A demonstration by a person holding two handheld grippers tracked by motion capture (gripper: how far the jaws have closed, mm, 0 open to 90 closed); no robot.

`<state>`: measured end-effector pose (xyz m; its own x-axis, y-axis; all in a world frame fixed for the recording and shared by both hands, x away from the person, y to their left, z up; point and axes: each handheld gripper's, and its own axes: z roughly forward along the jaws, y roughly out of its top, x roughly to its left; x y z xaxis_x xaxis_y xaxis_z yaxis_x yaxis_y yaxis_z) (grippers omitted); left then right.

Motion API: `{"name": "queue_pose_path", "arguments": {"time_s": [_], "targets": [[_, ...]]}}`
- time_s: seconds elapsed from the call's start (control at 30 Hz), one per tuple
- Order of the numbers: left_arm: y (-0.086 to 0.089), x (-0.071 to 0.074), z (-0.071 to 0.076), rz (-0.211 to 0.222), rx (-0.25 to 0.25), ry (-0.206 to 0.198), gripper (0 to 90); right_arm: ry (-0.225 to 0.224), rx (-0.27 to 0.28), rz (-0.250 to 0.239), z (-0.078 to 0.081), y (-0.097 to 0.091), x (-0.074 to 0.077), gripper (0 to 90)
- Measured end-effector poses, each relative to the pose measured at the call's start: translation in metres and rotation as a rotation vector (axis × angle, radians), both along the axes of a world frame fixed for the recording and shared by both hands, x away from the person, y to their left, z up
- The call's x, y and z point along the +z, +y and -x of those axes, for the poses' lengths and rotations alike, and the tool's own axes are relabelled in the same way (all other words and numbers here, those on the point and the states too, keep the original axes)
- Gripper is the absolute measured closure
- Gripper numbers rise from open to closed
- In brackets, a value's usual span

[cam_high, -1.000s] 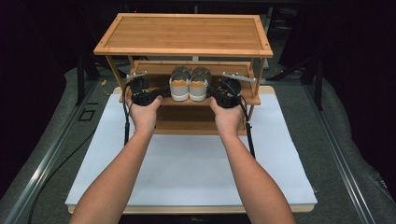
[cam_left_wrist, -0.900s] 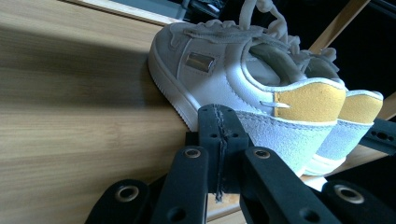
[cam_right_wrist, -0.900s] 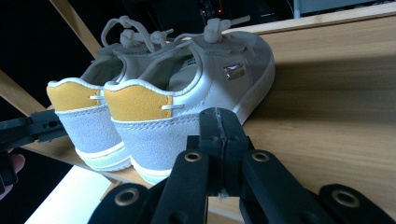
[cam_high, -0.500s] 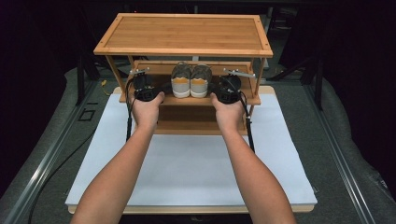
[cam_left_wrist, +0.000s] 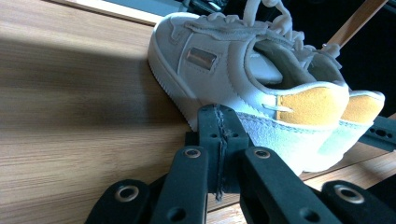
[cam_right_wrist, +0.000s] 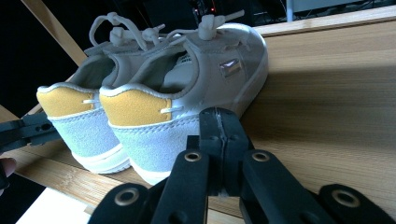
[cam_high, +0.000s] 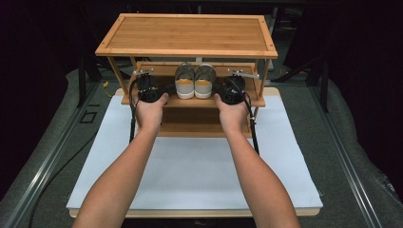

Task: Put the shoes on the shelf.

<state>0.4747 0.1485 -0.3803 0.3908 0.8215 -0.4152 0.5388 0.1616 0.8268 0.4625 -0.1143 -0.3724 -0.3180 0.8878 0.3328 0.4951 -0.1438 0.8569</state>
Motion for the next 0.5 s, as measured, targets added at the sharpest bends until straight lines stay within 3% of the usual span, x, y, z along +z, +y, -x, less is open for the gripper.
{"name": "queue_pose_path", "arguments": {"time_s": [0.13, 0.2, 0.27, 0.5], "targets": [[-0.001, 0.001, 0.002, 0.006, 0.004, -0.007, 89.5, 0.022, 0.006, 0.000, 0.001, -0.002, 0.002, 89.9], [0.000, 0.003, 0.005, 0.018, -0.001, -0.015, 89.5, -0.005, 0.006, -0.023, 0.002, -0.002, 0.002, 89.3], [0.000, 0.004, 0.005, 0.004, -0.013, -0.017, 89.5, -0.014, 0.007, -0.021, 0.003, -0.002, 0.002, 89.2], [0.000, 0.011, 0.019, 0.027, -0.029, -0.039, 89.5, -0.035, 0.006, -0.004, 0.016, -0.002, 0.008, 88.6]]}}
